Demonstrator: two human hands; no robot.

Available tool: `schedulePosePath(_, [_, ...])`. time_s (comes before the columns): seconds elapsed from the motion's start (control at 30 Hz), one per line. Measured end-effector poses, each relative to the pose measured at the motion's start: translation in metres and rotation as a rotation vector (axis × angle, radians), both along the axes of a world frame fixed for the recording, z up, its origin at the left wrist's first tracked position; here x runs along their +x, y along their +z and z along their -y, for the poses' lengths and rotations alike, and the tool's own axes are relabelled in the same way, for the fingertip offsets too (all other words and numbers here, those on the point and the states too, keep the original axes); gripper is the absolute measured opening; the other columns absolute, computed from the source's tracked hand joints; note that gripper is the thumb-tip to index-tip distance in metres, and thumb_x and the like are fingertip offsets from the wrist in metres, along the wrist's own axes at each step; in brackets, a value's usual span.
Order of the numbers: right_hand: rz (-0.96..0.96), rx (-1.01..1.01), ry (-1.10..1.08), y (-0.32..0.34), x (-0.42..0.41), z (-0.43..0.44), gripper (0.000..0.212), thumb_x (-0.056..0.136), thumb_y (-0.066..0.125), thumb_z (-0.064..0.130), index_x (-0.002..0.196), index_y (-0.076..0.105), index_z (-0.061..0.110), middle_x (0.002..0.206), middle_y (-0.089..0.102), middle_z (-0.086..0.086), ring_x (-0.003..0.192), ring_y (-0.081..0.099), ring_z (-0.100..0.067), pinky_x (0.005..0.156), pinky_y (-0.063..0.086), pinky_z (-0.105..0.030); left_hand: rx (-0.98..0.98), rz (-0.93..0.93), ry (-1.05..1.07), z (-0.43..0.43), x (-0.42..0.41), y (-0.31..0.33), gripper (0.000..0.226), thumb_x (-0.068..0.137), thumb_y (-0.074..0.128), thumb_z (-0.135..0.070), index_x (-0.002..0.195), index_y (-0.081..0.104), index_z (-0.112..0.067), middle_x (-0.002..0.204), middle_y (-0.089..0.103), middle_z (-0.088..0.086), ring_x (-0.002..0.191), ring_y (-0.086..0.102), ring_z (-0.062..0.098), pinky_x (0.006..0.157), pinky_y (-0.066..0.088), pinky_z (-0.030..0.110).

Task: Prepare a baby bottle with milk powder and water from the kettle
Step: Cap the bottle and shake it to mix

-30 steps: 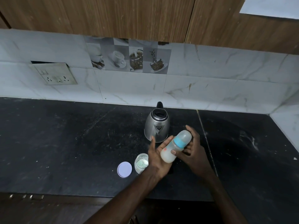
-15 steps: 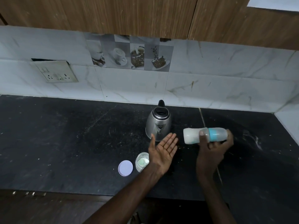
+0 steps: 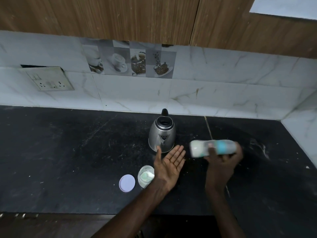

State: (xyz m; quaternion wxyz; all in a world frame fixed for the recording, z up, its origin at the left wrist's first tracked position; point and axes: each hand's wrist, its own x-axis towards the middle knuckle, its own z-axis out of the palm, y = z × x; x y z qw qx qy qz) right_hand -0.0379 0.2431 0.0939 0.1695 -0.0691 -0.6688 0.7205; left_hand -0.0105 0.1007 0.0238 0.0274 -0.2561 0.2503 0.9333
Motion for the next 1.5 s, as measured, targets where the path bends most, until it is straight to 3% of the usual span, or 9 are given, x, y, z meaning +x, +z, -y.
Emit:
schedulePosePath(0.23, [0.047, 0.253, 0.22, -0.003, 0.013, 0.008, 0.08, 0.081, 0.089, 0.03, 0.141, 0.044, 0.058, 0.117, 0.07, 0.034, 0.104, 0.074, 0.002, 0.082, 0.063, -0.021, 0.035, -0.004, 0.019, -0.005, 0.002, 0.002, 0.086, 0.094, 0.048, -0.073, 0.137, 0.064, 0.0, 0.139, 0.068, 0.017, 0.127, 0.067, 0.029, 0.106, 0.052, 0.041])
schedulePosePath(0.33, [0.052, 0.039, -0.048, -0.003, -0.002, -0.001, 0.08, 0.085, 0.086, 0.035, 0.146, 0.038, 0.056, 0.121, 0.066, 0.034, 0.115, 0.07, 0.0, 0.087, 0.065, -0.035, 0.025, 0.005, 0.011, 0.0, 0.003, 0.003, 0.086, 0.095, 0.043, -0.075, 0.139, 0.064, -0.004, 0.142, 0.067, 0.012, 0.132, 0.065, 0.023, 0.115, 0.045, 0.037])
schedulePosePath(0.47, [0.147, 0.287, 0.298, -0.015, 0.021, 0.007, 0.082, 0.081, 0.09, 0.037, 0.146, 0.042, 0.052, 0.122, 0.069, 0.03, 0.106, 0.073, 0.003, 0.087, 0.063, -0.029, 0.085, 0.022, 0.023, -0.003, 0.005, 0.003, 0.086, 0.095, 0.048, -0.072, 0.138, 0.062, 0.001, 0.141, 0.066, 0.017, 0.136, 0.061, 0.031, 0.119, 0.042, 0.047])
schedulePosePath(0.63, [0.177, 0.122, 0.023, -0.019, 0.016, 0.003, 0.079, 0.083, 0.086, 0.044, 0.146, 0.039, 0.05, 0.119, 0.068, 0.022, 0.102, 0.073, 0.001, 0.087, 0.065, -0.049, 0.045, 0.013, 0.012, -0.003, 0.004, 0.003, 0.087, 0.094, 0.046, -0.075, 0.138, 0.064, -0.002, 0.141, 0.067, 0.014, 0.135, 0.062, 0.026, 0.127, 0.034, 0.043])
schedulePosePath(0.8, [0.159, 0.241, 0.252, -0.014, 0.031, 0.006, 0.081, 0.081, 0.09, 0.036, 0.146, 0.043, 0.05, 0.116, 0.071, 0.031, 0.105, 0.074, 0.0, 0.083, 0.062, -0.029, 0.049, 0.036, 0.021, -0.007, 0.007, -0.001, 0.087, 0.093, 0.048, -0.073, 0.138, 0.062, 0.0, 0.14, 0.068, 0.016, 0.135, 0.061, 0.03, 0.123, 0.039, 0.047])
schedulePosePath(0.9, [0.135, 0.0, -0.034, -0.005, 0.016, 0.001, 0.079, 0.085, 0.087, 0.035, 0.148, 0.04, 0.046, 0.124, 0.066, 0.023, 0.112, 0.073, -0.007, 0.085, 0.066, -0.04, 0.001, 0.026, 0.008, -0.006, 0.01, 0.001, 0.086, 0.093, 0.046, -0.075, 0.139, 0.064, -0.005, 0.141, 0.068, 0.011, 0.132, 0.064, 0.024, 0.12, 0.042, 0.039])
schedulePosePath(1.07, [0.205, 0.22, 0.303, -0.012, 0.028, 0.0, 0.078, 0.081, 0.09, 0.036, 0.144, 0.046, 0.048, 0.125, 0.071, 0.018, 0.111, 0.074, -0.007, 0.089, 0.064, -0.042, 0.068, 0.035, 0.009, -0.014, 0.009, 0.003, 0.085, 0.095, 0.049, -0.071, 0.137, 0.062, 0.001, 0.14, 0.067, 0.017, 0.135, 0.061, 0.033, 0.116, 0.045, 0.048])
schedulePosePath(1.17, [0.141, 0.086, 0.095, -0.006, 0.021, -0.011, 0.08, 0.075, 0.088, 0.055, 0.141, 0.044, 0.053, 0.121, 0.067, 0.033, 0.112, 0.072, -0.004, 0.083, 0.067, -0.039, 0.001, 0.021, -0.025, -0.016, 0.01, 0.002, 0.086, 0.093, 0.047, -0.075, 0.138, 0.065, -0.003, 0.141, 0.068, 0.012, 0.134, 0.063, 0.025, 0.122, 0.04, 0.042])
schedulePosePath(1.5, [0.179, 0.132, 0.1, -0.013, 0.029, -0.009, 0.081, 0.084, 0.086, 0.04, 0.149, 0.038, 0.047, 0.134, 0.064, 0.012, 0.114, 0.07, -0.009, 0.089, 0.064, -0.051, 0.024, 0.04, -0.037, -0.024, 0.011, -0.003, 0.085, 0.093, 0.048, -0.075, 0.134, 0.067, -0.003, 0.14, 0.068, 0.014, 0.134, 0.062, 0.028, 0.121, 0.041, 0.043])
